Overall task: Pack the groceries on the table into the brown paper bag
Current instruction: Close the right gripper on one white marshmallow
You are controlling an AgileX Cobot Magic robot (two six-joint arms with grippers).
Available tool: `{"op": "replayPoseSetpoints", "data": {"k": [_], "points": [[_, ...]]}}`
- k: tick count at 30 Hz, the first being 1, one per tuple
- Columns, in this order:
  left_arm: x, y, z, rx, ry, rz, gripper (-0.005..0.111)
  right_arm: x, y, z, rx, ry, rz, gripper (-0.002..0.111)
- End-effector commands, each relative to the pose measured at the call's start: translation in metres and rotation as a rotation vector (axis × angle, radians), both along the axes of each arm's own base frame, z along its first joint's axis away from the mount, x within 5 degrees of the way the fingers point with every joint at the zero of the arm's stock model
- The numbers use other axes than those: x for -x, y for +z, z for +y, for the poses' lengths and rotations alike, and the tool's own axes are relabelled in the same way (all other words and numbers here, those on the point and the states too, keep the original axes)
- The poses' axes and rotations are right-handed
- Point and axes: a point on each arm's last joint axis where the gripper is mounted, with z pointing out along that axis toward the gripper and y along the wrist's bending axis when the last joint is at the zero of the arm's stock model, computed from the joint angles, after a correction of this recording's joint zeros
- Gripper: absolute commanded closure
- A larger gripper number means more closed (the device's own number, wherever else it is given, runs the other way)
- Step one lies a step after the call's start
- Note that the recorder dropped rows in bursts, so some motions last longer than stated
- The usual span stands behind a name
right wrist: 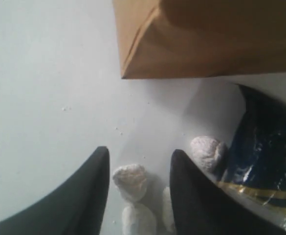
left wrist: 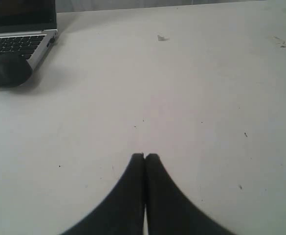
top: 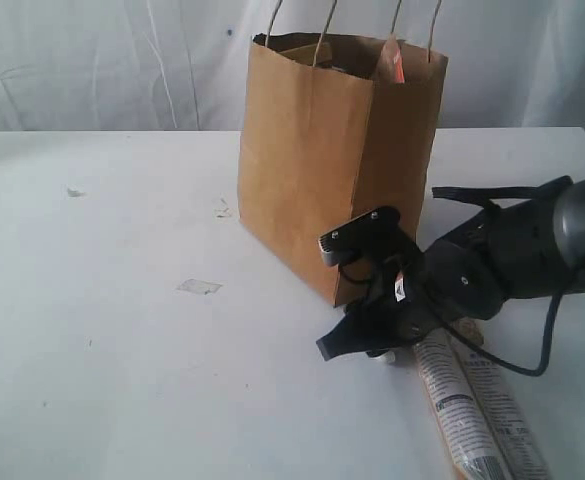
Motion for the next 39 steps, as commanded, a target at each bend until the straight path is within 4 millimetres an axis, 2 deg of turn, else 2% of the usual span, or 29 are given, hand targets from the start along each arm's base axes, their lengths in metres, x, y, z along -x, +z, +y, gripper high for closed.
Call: {"op": "replayPoseSetpoints", "data": {"k": [1, 10, 17, 23, 32, 39], "points": [[0.000, -0.001, 0.000, 0.005, 0.000, -0.004, 0.107, 0.000, 0.000, -0.002, -0.016, -0.048, 0.035, 0.076], [0.000, -0.001, 0.000, 0.005, 0.000, -0.004, 0.107, 0.003, 0.000, -0.002, -0.003, -0.081, 0.099, 0.077], [0.000, -0.001, 0.000, 0.005, 0.000, -0.004, 0.107, 0.003, 0.000, -0.002, -0.002, -0.075, 0.097, 0.097], [0.000, -0.001, 0.000, 0.005, 0.000, -0.004, 0.107, 0.001, 0.001, -0.002, -0.006, -0.064, 0.081, 0.105], [0.000, -0.001, 0.000, 0.005, 0.000, -0.004, 0.107, -0.001, 0.012, 0.001, -0.022, -0.065, 0.061, 0.108], [0.000, -0.001, 0.000, 0.005, 0.000, -0.004, 0.107, 0.013, 0.029, 0.016, -0.054, -0.018, 0.043, 0.108]]}}
